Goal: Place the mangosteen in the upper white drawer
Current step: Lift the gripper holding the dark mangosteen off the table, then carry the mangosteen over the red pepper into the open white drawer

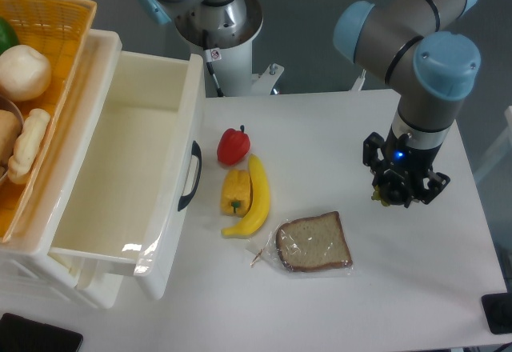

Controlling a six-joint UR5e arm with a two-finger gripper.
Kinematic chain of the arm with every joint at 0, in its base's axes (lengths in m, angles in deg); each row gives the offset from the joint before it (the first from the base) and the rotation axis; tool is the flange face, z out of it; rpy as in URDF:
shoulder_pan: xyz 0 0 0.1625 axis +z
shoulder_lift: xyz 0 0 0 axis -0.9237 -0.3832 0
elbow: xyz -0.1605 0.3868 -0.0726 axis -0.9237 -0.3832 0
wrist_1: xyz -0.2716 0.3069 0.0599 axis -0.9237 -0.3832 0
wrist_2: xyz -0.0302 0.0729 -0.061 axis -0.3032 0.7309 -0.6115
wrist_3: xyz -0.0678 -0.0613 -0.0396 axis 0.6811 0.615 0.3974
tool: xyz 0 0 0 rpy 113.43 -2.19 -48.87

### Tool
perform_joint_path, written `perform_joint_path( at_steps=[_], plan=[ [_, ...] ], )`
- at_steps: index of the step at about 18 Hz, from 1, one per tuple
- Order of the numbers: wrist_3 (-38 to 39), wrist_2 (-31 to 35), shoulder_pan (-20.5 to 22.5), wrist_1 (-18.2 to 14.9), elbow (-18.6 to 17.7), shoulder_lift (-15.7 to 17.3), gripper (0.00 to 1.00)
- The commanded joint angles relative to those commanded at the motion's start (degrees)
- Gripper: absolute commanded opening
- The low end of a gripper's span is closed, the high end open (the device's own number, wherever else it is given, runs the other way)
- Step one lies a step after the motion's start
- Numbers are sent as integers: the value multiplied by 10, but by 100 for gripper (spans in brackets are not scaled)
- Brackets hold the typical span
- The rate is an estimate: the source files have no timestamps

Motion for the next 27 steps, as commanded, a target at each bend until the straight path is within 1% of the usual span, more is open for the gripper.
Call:
perform_joint_path(
  at_steps=[4,7,10,12,14,16,18,21,23,25,27],
  plan=[
    [4,1,-3,-1,0,4,0],
    [18,-7,-5,-11,-2,21,0],
    [39,-41,-14,-18,-4,45,0],
    [44,-71,-17,-29,-9,61,0],
    [56,-103,-21,-39,-20,88,0],
    [92,-139,-29,-40,-34,114,0],
    [110,-155,-44,-40,-43,134,0],
    [136,-179,-81,-44,-62,157,0],
    [149,-199,-101,-46,-74,178,0],
    [173,-214,-122,-46,-78,199,0],
    [198,-219,-141,-45,-76,201,0]
  ],
)
